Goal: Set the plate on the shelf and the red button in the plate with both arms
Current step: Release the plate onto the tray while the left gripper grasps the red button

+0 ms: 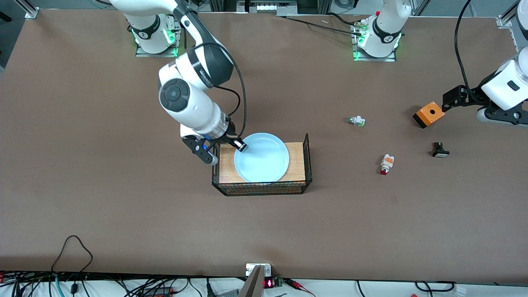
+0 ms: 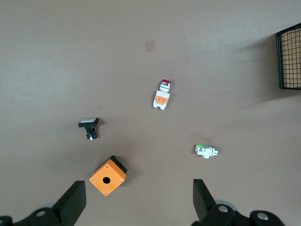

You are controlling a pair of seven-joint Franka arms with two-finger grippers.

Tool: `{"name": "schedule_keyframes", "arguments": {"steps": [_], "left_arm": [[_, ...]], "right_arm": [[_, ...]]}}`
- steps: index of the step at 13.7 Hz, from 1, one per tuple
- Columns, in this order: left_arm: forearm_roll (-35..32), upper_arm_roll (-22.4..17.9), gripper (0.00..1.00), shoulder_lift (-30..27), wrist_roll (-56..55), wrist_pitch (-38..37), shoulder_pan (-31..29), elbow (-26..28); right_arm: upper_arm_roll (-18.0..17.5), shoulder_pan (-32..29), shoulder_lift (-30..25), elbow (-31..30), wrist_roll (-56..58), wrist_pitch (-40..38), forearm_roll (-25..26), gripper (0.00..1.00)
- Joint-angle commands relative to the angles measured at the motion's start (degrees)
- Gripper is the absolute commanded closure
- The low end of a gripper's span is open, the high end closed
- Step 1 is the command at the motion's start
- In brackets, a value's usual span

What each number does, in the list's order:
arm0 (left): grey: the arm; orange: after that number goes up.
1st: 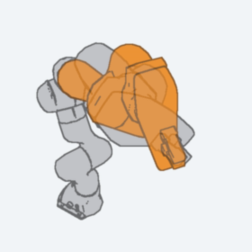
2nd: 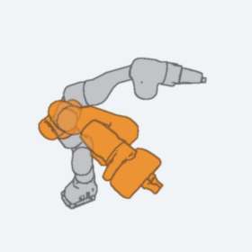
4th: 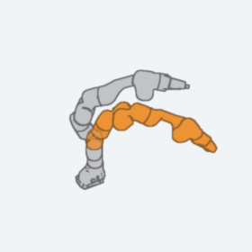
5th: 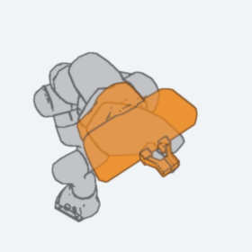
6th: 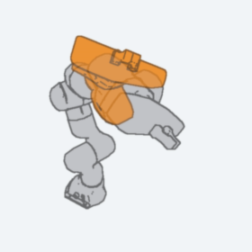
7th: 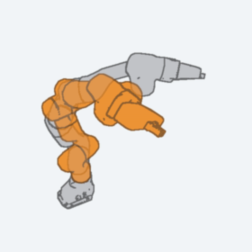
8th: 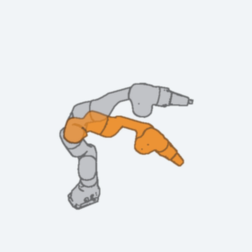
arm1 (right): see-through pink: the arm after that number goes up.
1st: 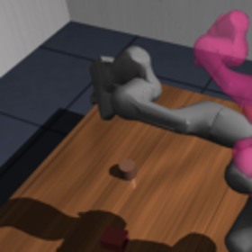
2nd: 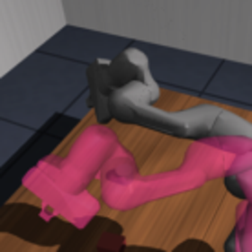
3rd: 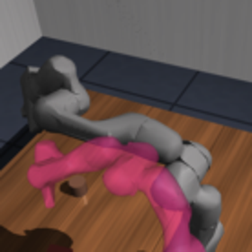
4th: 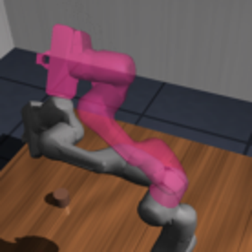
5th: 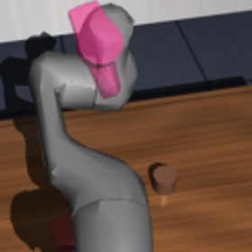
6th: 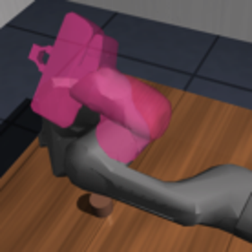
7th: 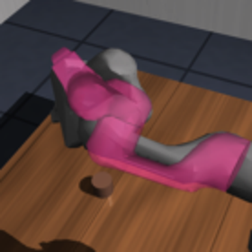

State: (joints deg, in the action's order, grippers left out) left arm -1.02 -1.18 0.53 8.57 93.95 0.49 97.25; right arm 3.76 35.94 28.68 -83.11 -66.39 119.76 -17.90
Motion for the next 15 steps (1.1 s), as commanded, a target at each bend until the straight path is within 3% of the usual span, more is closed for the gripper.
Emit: {"name": "schedule_keyframes", "arguments": {"steps": [1,3,5,10,12,15], "left_arm": [[0.06,0.04,0.0,1.76,-0.22,-0.87,-0.05,-2.77],[0.15,-0.22,0.0,2.54,-0.05,-1.14,-0.23,-2.77],[0.32,-0.23,0.0,4.13,-0.05,-1.4,-0.23,-2.95],[-0.47,-0.4,0.0,10.71,0.83,-1.67,-0.49,-2.87],[-0.56,-0.32,0.0,15.18,0.74,2.87,-0.58,-2.51],[-0.03,0.21,0.0,19.32,3.36,14.46,-0.06,3.88]], "right_arm": [[0.28,-0.61,-5.9,-0.56,1.44,-4.95,0.14,0.0],[0.46,-1.83,-8.45,0.23,6.6,-9.7,3.29,0.0],[0.46,-5.25,-10.74,0.23,18.69,-14.19,7.33,0.0],[0.55,-19.3,-12.94,-0.47,39.99,-21.66,12.08,0.0],[0.55,-25.02,-13.73,-0.56,51.74,-22.73,13.41,0.0],[0.55,-32.23,-14.62,-0.39,66.63,-26.93,13.76,0.0]]}}
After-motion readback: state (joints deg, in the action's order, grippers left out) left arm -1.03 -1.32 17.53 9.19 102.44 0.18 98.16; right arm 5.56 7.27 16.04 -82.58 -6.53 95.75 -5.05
